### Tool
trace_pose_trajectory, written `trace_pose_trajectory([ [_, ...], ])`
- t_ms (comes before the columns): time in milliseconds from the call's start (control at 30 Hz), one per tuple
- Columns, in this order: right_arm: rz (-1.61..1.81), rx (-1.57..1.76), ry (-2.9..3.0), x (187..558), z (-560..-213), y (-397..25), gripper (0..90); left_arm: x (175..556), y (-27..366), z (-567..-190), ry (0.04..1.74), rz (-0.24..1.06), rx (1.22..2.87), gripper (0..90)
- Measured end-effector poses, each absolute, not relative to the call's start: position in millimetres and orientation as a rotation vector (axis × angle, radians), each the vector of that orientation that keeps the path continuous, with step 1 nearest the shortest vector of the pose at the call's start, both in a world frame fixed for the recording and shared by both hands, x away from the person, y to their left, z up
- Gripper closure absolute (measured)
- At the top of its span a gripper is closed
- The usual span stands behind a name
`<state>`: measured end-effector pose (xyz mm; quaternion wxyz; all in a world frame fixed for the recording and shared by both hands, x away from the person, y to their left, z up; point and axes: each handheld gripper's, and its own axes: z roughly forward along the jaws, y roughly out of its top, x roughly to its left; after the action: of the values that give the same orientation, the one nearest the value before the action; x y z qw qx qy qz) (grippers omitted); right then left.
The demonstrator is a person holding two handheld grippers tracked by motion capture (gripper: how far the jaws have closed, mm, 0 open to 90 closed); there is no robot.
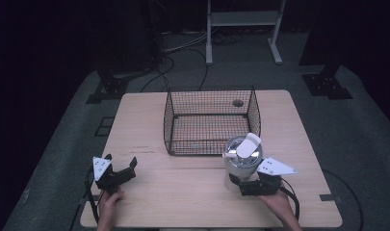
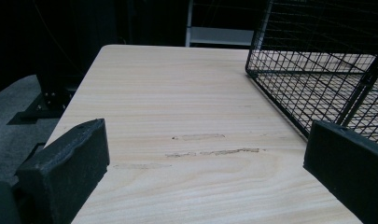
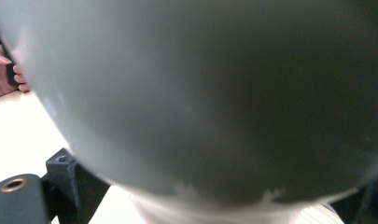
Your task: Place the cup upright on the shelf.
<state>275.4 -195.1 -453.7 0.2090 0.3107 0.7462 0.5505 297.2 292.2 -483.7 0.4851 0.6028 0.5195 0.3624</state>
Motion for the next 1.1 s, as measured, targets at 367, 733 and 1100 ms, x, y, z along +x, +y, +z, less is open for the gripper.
trace_pose_trajectory([
  [367, 1.534, 0.868, 2.061, 276.6, -455.7, -190.9, 8.4, 297.2, 292.2, -483.8, 1.264, 0.881, 1.467, 0.0],
  [733, 1.524, 0.872, 2.033, 273.4, -456.4, -190.3, 9.1, 297.3, 292.2, -483.8, 1.265, 0.881, 1.465, 0.0],
  [1100, 1.503, 0.865, 2.013, 268.9, -455.5, -190.8, 9.2, 297.5, 292.3, -483.8, 1.264, 0.883, 1.465, 0.0],
])
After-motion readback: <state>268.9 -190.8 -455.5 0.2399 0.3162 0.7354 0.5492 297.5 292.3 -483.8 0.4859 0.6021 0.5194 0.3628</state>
